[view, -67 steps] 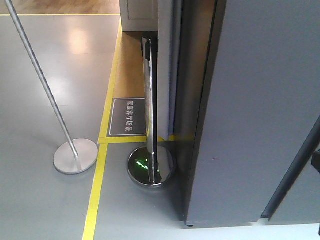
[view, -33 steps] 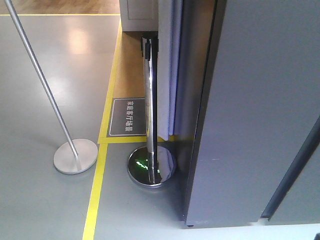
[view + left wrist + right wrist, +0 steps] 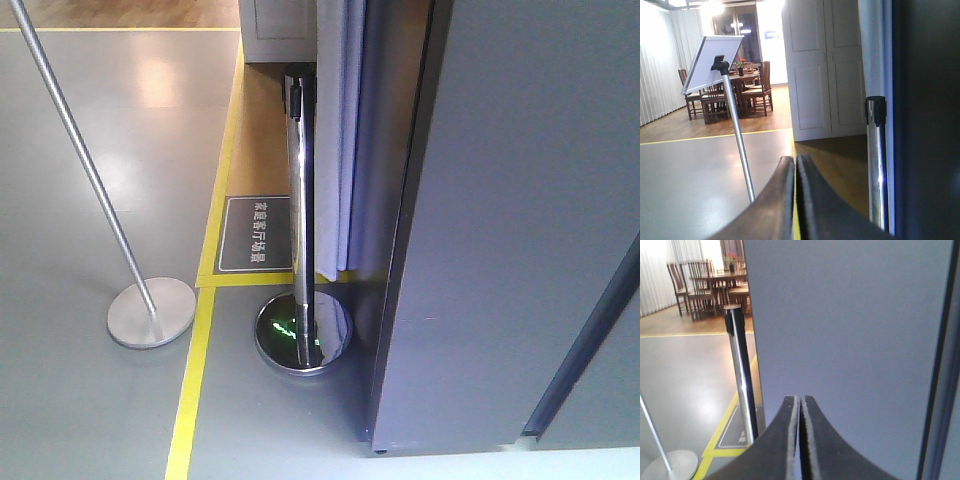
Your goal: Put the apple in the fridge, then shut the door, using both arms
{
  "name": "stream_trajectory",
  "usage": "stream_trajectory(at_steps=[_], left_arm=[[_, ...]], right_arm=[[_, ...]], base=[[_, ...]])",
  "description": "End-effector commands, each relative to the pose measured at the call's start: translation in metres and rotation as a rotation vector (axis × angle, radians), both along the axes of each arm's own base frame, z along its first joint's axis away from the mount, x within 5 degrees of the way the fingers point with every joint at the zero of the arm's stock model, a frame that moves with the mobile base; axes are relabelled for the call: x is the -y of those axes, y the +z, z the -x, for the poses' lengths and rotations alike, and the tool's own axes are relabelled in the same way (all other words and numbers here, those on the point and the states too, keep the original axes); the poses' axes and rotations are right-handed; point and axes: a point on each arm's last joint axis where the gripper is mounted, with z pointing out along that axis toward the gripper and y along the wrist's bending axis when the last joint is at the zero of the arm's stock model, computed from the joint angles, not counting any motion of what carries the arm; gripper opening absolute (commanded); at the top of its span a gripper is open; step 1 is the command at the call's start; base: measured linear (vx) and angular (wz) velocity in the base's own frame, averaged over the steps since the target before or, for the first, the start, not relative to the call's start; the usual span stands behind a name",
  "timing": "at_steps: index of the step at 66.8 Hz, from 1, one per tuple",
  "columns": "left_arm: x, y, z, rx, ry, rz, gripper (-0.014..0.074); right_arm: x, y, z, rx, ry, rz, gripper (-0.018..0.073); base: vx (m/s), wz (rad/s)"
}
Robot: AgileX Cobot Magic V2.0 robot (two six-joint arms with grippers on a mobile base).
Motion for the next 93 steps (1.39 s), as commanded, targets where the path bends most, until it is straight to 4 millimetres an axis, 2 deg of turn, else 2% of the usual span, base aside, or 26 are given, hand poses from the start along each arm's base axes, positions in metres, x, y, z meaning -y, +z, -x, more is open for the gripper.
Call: stream_trajectory(at_steps=[1,93], left_arm=[[0.0016,0.0142,0.0037,0.109,-0.019,0.003,-0.0008],[0.0016,0.0142,0.0037,0.109,-0.019,0.003,-0.0008]], right_arm=[[-0.0004,0.0041,0.0007,0.067,0.002,0.032,-0.0003],[-0.0004,0.0054,0.0008,0.076,0.002,0.027,-0.0003]], base=[[0.0,0.0],[0.0,0.0]])
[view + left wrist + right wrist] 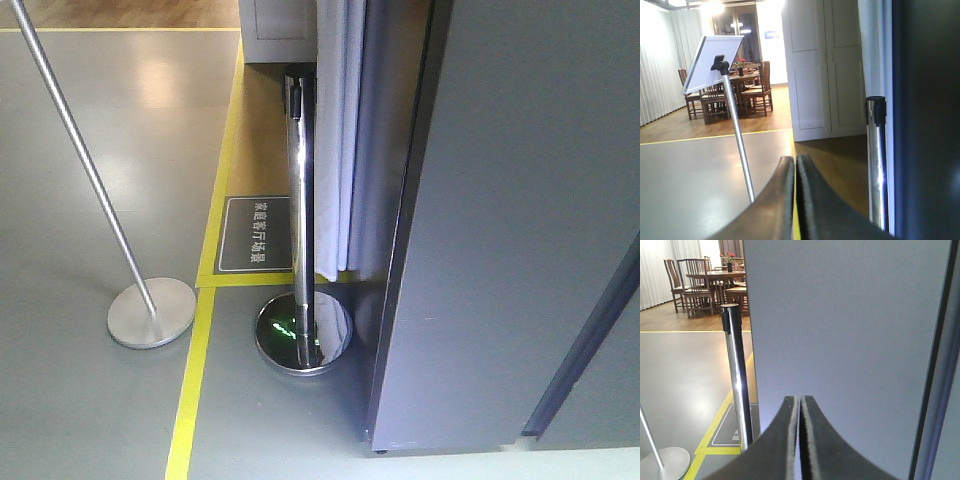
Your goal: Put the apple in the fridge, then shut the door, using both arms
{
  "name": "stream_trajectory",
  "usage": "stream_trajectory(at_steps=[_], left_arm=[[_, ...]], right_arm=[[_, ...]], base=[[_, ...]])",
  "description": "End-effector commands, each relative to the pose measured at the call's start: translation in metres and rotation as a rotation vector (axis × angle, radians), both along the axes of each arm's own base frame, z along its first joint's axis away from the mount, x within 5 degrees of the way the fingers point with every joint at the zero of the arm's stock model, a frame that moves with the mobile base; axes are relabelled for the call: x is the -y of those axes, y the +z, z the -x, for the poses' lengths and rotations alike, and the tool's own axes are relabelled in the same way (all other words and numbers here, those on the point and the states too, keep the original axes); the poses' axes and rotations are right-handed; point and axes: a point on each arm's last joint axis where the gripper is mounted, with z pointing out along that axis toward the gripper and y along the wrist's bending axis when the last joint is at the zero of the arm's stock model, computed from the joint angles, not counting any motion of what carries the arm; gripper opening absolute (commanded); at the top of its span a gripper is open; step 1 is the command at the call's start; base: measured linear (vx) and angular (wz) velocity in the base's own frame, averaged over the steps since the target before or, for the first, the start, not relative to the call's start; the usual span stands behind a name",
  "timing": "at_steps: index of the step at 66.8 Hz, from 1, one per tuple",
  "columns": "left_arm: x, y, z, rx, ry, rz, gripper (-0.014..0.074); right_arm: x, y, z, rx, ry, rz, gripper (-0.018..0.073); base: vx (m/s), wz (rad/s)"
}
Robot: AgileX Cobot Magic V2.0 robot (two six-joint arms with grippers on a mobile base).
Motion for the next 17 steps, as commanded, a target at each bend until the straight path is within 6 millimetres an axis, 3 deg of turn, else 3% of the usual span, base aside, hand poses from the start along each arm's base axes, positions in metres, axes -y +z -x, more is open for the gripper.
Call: stream_trajectory(at_steps=[1,17], left_arm=[[0.0016,0.0141,0.0037,0.108,-0.019,0.003,-0.0008],[0.0016,0.0141,0.0037,0.108,-0.019,0.003,-0.0008]], right_arm=[[-0.0007,0.0059,0.0007,0.078,0.006,-0.001,-0.0003],[-0.0007,0.0055,0.0007,0.074,0.006,-0.001,-0.0003]], base=[[0.0,0.0],[0.0,0.0]])
